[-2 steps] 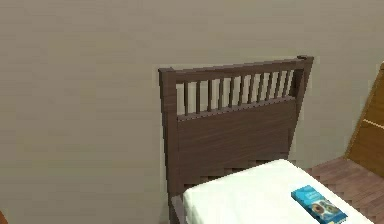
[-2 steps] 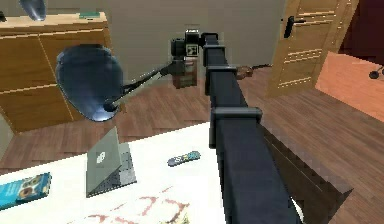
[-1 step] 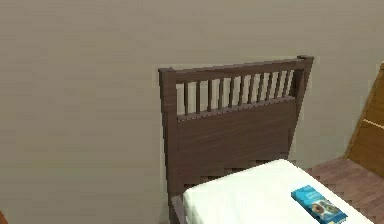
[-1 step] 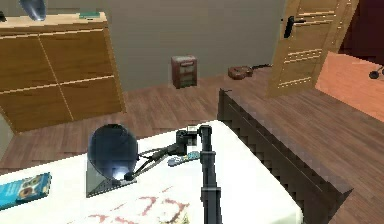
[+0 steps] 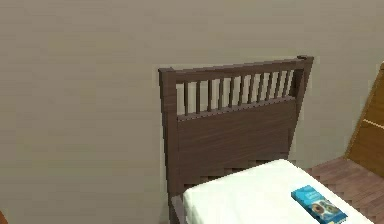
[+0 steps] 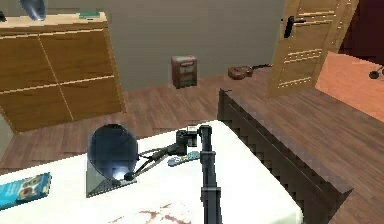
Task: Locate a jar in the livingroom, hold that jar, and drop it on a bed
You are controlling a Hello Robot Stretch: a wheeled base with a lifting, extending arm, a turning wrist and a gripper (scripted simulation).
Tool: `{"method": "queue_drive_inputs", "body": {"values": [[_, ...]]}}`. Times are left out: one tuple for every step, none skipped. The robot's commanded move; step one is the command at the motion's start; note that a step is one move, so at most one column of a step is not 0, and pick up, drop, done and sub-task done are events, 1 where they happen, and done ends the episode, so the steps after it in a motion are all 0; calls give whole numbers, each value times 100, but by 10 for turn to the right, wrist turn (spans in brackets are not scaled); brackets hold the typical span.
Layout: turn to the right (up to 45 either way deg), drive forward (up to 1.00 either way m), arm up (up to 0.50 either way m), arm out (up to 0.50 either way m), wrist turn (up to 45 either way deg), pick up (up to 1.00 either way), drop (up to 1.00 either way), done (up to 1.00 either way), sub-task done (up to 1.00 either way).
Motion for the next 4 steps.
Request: {"method": "queue_drive_inputs", "body": {"values": [[0, 0, 0, 0, 0, 0, 100, 0, 0], [0, 0, 10, 0, 0, 0, 0, 0, 0], [0, 0, 0, -8, 0, 0, 0, 0, 0], [0, 0, 0, 0, 0, 0, 0, 100, 0]]}}
